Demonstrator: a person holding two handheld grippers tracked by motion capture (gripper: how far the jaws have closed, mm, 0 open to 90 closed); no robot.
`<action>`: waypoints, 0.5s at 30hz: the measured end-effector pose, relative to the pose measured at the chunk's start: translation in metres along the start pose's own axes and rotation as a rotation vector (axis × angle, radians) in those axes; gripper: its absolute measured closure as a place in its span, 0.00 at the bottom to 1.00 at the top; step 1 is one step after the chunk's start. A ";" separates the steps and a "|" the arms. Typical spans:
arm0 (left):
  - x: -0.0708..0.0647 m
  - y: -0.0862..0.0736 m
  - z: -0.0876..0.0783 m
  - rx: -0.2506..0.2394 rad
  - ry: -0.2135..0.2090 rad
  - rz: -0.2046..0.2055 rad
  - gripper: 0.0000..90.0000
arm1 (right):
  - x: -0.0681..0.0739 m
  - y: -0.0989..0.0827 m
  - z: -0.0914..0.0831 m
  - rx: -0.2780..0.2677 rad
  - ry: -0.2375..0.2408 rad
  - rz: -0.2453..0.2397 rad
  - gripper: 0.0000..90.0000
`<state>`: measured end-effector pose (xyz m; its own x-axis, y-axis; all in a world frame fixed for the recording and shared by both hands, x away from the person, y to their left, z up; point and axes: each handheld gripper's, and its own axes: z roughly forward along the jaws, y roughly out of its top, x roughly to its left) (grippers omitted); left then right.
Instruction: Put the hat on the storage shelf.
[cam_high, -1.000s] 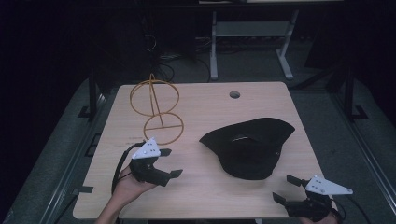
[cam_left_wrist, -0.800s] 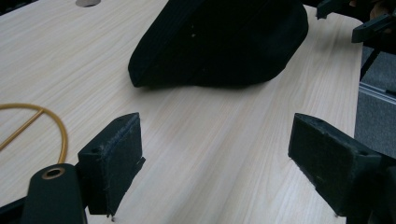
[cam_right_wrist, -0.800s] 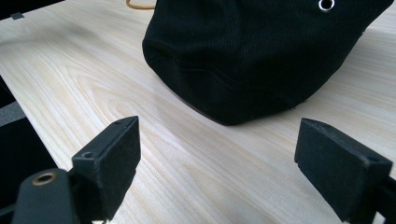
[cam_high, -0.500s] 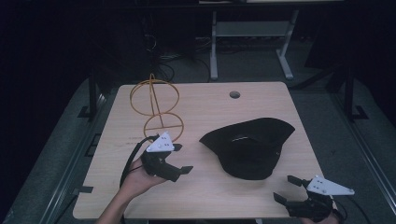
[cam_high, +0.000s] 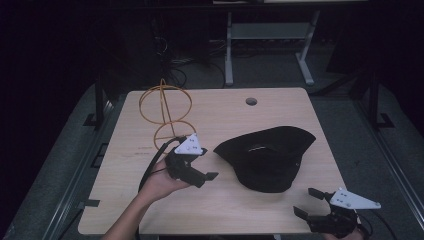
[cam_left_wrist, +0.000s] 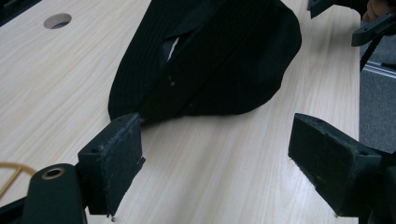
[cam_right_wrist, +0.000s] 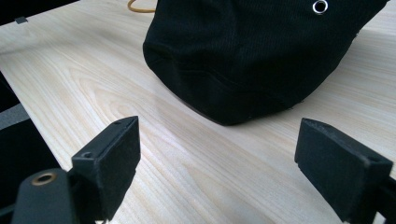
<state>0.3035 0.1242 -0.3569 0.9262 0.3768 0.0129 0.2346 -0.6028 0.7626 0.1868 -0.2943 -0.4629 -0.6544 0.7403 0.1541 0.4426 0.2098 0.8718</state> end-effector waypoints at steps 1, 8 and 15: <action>0.000 0.002 0.001 0.006 0.000 0.005 0.19 | 0.000 0.000 0.000 -0.001 0.001 0.002 0.15; 0.005 0.015 0.012 0.026 -0.014 0.016 0.19 | 0.000 0.000 0.001 -0.003 0.008 0.004 0.15; 0.008 0.033 0.025 0.046 -0.029 0.040 0.19 | -0.001 0.000 0.000 -0.006 0.013 0.009 0.15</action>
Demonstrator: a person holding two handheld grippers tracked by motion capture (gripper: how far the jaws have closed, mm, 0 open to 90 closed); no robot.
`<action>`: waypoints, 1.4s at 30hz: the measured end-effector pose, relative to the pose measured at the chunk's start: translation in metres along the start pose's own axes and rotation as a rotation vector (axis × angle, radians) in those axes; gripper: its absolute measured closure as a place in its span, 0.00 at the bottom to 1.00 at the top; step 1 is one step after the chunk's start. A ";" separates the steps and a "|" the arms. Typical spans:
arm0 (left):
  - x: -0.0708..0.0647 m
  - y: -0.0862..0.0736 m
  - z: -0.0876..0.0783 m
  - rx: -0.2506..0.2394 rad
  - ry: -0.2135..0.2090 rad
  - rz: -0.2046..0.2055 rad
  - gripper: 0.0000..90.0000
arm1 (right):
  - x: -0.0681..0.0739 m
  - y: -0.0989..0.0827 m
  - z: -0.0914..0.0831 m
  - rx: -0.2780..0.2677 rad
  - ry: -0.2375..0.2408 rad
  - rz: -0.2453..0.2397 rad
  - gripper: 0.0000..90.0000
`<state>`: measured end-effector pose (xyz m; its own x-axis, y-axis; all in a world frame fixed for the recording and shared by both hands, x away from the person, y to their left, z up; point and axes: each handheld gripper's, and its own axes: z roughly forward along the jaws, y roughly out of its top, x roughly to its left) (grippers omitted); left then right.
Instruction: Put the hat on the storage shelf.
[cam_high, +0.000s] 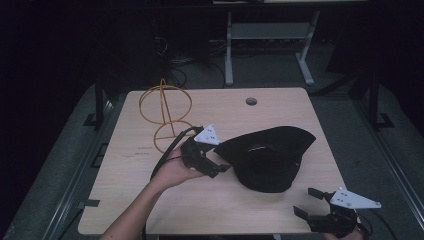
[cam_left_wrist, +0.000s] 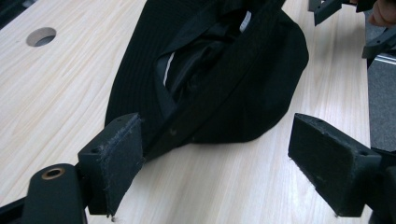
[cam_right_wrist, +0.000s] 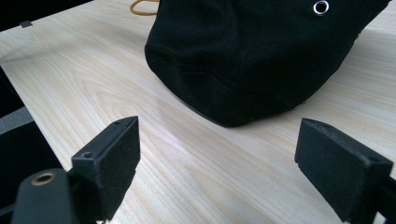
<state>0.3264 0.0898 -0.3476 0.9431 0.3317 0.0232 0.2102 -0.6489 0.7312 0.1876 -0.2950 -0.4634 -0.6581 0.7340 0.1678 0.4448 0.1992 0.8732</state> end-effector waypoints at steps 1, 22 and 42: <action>0.000 0.003 0.003 0.001 -0.003 -0.004 0.19 | 0.000 0.000 0.000 0.000 0.000 0.000 0.15; 0.009 0.014 0.049 0.157 -0.065 0.055 0.67 | -0.004 -0.001 -0.001 -0.018 0.013 0.016 0.14; -0.015 0.031 0.038 0.010 -0.179 0.109 0.95 | 0.001 0.017 0.008 -0.075 0.019 0.006 0.15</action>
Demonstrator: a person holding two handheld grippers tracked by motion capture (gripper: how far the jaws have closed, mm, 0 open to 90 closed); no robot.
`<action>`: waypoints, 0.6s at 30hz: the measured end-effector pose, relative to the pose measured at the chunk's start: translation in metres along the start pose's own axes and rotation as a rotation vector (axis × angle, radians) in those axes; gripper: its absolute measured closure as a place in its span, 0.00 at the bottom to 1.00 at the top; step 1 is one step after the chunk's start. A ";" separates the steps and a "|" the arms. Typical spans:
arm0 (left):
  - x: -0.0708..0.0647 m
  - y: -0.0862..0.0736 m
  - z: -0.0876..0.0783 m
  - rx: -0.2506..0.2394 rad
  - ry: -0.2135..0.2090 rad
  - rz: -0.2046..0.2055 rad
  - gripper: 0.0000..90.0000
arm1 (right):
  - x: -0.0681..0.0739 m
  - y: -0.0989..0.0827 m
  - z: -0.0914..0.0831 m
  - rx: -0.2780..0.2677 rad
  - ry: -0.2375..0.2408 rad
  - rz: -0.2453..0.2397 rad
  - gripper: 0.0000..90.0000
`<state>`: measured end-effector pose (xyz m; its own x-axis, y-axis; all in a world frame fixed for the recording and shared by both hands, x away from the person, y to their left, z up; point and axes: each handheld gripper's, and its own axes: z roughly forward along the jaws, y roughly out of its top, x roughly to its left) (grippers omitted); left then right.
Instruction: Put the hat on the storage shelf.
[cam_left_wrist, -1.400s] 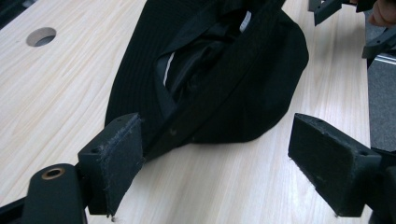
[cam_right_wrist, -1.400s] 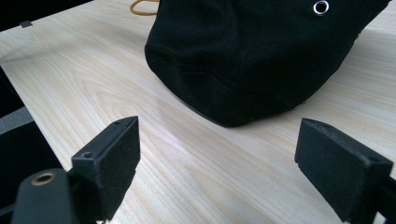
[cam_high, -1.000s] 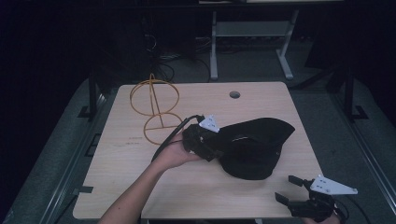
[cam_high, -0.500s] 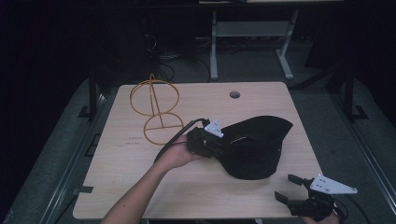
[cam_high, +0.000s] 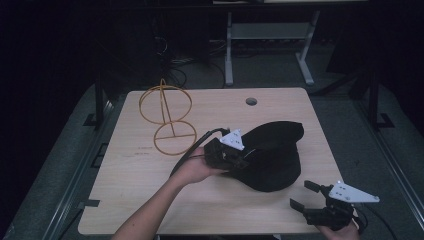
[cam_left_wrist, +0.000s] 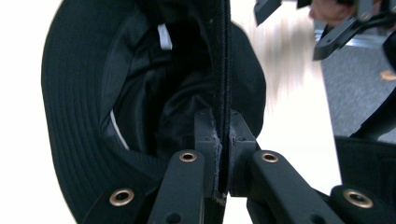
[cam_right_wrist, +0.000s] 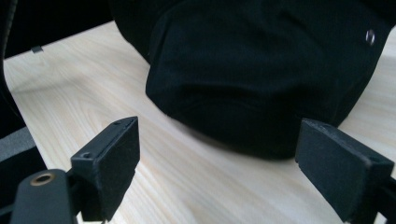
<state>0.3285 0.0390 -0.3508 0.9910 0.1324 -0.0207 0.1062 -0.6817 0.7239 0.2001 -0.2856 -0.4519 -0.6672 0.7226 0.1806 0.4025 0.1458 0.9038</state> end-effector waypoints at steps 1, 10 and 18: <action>0.000 0.000 -0.001 -0.010 -0.003 -0.005 0.95 | 0.000 0.002 0.001 -0.004 -0.002 -0.004 0.15; -0.001 0.006 -0.007 -0.064 -0.034 -0.022 0.96 | -0.009 0.009 0.011 -0.013 -0.027 0.004 0.15; -0.001 0.011 -0.015 -0.111 -0.064 -0.023 0.96 | -0.021 0.015 0.020 -0.049 -0.037 0.030 0.15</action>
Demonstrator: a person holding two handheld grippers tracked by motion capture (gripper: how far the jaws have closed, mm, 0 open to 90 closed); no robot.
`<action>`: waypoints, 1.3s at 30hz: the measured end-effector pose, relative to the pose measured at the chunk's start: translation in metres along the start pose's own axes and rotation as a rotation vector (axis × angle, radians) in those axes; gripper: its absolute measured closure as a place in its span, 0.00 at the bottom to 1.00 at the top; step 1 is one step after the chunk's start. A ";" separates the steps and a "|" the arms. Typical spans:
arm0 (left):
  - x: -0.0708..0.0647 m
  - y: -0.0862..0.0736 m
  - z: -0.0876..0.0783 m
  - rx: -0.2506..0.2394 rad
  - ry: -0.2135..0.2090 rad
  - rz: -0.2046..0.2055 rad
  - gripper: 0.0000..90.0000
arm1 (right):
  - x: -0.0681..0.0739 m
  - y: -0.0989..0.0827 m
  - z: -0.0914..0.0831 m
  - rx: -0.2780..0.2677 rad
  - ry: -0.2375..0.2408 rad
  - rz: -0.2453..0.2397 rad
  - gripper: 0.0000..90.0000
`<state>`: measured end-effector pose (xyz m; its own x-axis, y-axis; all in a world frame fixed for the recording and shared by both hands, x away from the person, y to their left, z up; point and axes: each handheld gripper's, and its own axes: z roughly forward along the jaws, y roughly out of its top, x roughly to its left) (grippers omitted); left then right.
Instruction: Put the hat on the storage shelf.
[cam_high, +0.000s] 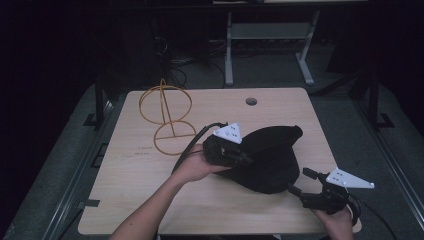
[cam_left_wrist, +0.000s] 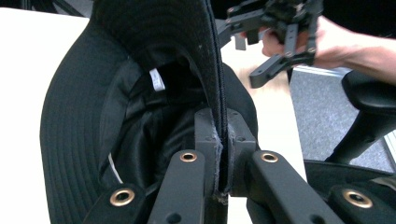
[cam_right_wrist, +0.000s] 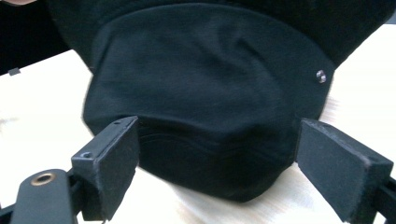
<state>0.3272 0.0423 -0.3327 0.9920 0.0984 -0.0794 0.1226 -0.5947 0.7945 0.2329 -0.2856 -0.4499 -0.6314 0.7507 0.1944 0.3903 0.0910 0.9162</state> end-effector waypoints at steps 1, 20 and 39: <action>0.000 0.000 -0.001 -0.006 -0.004 -0.003 0.96 | 0.000 0.000 0.000 0.000 0.000 0.000 0.15; 0.001 -0.006 -0.005 -0.032 -0.021 -0.016 0.96 | -0.008 -0.005 0.031 -0.014 0.139 0.025 0.63; -0.008 -0.019 -0.032 -0.001 0.088 -0.005 0.74 | 0.005 0.009 0.018 -0.059 0.092 -0.051 0.94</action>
<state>0.3155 0.0782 -0.3278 0.9847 0.1717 -0.0302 0.1278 -0.5930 0.7950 0.2457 -0.2692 -0.4469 -0.7095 0.6825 0.1758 0.3175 0.0868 0.9443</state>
